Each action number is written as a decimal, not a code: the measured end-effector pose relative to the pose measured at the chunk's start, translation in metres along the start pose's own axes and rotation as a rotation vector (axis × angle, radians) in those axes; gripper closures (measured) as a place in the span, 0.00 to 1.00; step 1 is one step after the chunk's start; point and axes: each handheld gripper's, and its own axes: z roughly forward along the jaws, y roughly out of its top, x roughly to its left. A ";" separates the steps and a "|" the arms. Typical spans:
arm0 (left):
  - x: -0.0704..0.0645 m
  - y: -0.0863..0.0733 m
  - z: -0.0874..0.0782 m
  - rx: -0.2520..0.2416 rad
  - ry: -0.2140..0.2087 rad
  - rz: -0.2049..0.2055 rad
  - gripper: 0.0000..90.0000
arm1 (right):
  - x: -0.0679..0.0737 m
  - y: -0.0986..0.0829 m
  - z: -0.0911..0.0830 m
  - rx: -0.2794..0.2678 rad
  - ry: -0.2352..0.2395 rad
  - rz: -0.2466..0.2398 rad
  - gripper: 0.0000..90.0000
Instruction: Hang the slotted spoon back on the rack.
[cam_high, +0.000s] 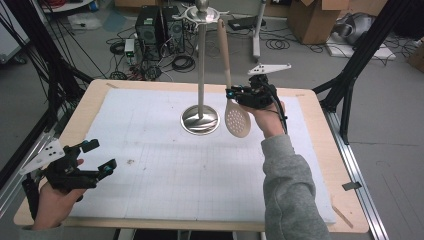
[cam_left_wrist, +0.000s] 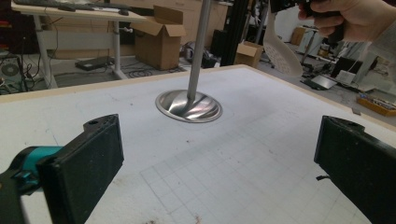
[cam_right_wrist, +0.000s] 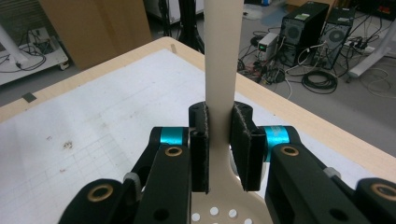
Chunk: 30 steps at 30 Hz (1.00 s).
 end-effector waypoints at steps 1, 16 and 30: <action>0.000 0.000 0.000 0.001 -0.002 -0.001 0.02 | 0.000 0.000 0.001 0.001 0.001 0.004 0.87; -0.002 0.000 -0.004 0.000 0.003 0.001 0.02 | 0.004 0.002 0.022 -0.015 -0.044 0.004 0.87; -0.003 -0.001 -0.007 -0.002 0.007 0.001 0.02 | 0.007 0.002 0.037 -0.047 -0.066 0.009 0.87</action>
